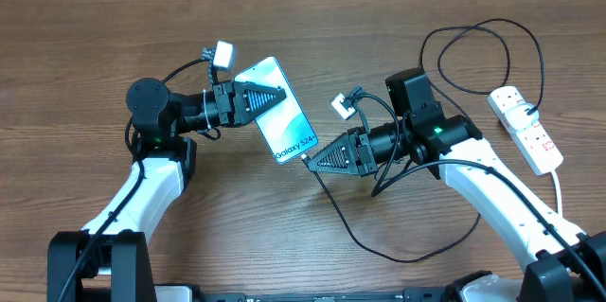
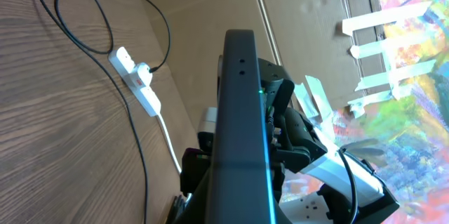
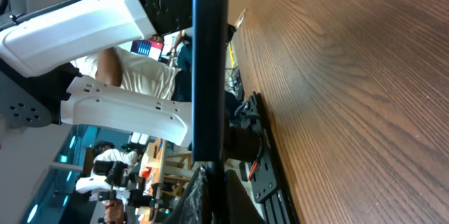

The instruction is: Plug charger to phone and switch on socket

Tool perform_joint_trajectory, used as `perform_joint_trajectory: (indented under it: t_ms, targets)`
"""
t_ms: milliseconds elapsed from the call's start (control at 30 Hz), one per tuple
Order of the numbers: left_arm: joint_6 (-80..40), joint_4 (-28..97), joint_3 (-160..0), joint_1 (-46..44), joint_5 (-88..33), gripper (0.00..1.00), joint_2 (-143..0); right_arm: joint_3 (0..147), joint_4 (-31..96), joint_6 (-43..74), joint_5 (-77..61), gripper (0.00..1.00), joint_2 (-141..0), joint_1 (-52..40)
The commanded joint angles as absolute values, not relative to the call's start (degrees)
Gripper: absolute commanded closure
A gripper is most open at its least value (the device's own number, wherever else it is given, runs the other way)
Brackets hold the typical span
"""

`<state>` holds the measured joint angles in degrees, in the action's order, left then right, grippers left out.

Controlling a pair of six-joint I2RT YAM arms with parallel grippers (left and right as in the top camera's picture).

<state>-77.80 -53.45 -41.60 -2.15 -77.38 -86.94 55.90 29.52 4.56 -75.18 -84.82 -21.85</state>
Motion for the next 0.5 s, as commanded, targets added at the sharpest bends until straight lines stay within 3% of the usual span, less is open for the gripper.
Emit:
perform_joint_trajectory:
  t_ms: [0, 467]
  targets:
    - [-76.69, -53.80, -43.00, -1.91, -76.49, 0.96, -86.89, 55.86, 28.86, 4.75, -76.16, 0.96, -84.71, -22.11]
    - [-75.13, -48.42, -43.00, -1.91, -75.75, 0.96, -86.89, 55.86, 28.42, 4.73, -75.94, 0.96, -84.71, -22.13]
